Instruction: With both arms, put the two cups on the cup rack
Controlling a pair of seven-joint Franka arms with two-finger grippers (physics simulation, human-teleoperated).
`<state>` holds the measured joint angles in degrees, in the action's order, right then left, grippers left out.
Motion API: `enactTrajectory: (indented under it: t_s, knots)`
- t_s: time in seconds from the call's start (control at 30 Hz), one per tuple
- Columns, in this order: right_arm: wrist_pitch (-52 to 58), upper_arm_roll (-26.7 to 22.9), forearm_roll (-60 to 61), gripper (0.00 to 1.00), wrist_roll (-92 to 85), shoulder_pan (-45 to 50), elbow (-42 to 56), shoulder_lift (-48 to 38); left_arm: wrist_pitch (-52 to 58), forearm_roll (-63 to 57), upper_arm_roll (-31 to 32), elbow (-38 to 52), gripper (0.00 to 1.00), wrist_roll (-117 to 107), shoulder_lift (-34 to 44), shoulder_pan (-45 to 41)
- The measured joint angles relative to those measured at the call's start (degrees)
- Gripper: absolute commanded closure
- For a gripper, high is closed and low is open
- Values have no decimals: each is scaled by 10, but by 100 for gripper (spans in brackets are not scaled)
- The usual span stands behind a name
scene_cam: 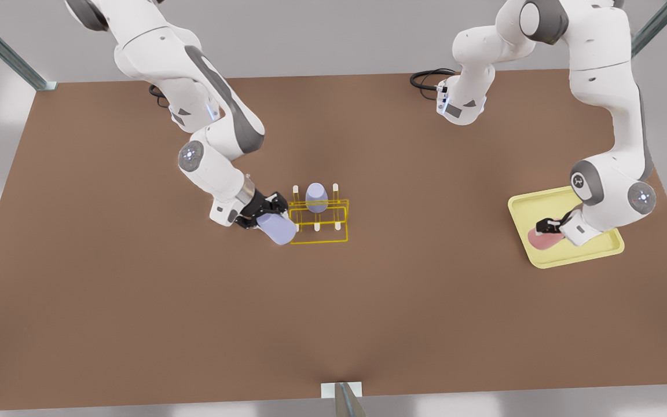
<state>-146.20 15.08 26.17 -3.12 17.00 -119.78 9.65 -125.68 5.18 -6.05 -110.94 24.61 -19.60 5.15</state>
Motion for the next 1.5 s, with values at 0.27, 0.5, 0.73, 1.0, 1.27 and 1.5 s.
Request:
enactTrajectory:
  t_s: [0.27,0.5,0.73,1.0,1.27,1.5]
  knots:
    - [44,0,14,18,1,13,51,28,64,-1,226,203,16,-214,-123,-12]
    - [71,-1,12,18,0,15,52,54,102,-3,258,364,16,-444,-204,-117]
    - [79,-1,9,0,0,27,52,78,155,-3,270,411,16,-637,-228,-217]
    - [82,-4,7,0,3,23,75,84,168,-3,272,425,16,-796,-235,-250]
    - [200,-36,-186,0,-4,-184,243,84,170,-13,274,421,16,-903,-243,-274]
    - [448,-112,-289,0,-26,-218,390,14,168,-27,274,417,0,-950,-251,-292]
